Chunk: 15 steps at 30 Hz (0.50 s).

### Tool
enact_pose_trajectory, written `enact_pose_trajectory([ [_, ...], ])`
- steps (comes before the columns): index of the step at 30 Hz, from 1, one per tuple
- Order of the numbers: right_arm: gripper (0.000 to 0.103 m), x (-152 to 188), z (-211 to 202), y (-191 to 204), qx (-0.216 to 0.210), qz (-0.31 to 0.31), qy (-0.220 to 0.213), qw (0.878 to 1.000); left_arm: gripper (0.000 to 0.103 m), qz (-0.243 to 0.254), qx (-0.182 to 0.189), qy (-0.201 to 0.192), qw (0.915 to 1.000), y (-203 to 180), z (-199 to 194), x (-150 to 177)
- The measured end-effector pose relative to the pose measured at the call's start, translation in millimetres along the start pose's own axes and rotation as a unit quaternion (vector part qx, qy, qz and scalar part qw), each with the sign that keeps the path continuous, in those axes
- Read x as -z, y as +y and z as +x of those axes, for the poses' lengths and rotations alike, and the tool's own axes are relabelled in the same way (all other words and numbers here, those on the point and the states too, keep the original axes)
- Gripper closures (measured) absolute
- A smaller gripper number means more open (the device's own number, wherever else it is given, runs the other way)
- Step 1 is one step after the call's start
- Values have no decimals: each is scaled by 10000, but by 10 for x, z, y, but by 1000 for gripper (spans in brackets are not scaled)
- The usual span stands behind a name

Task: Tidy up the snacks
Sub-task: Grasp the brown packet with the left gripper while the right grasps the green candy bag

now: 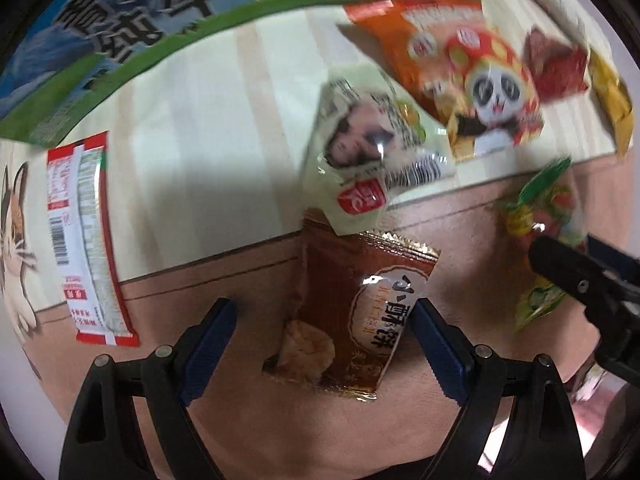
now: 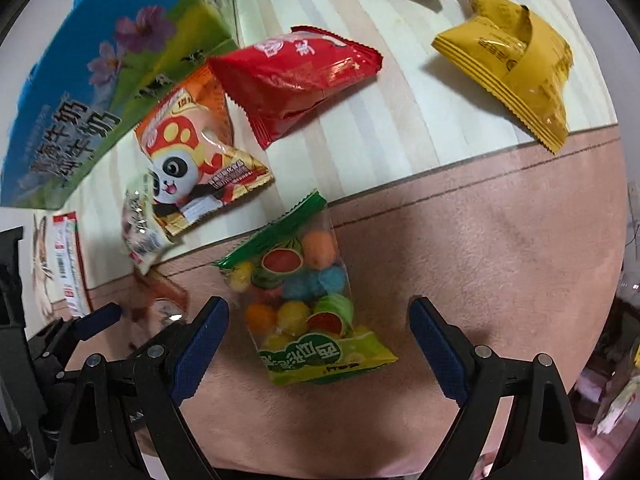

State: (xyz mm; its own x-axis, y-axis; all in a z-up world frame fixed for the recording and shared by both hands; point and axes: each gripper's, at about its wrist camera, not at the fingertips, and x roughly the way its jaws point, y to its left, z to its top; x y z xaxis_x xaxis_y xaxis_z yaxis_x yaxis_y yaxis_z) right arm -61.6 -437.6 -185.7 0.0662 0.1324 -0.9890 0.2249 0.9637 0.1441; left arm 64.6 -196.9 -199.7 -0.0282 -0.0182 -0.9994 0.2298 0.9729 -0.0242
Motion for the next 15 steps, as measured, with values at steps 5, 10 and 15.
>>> enact_pose_trajectory([
  [5,26,45,11,-8,72,-159,-129,9998,26,-174,31,-84,9998,47,29,-14],
  [10,39,129,9,-19,-245,222,135,9994,34,-1213,306,-77,9921,536,-20,-15],
  [15,19,236,133,-108,-1012,695,675,9901,34,-1569,771,78,9846,809,62,27],
])
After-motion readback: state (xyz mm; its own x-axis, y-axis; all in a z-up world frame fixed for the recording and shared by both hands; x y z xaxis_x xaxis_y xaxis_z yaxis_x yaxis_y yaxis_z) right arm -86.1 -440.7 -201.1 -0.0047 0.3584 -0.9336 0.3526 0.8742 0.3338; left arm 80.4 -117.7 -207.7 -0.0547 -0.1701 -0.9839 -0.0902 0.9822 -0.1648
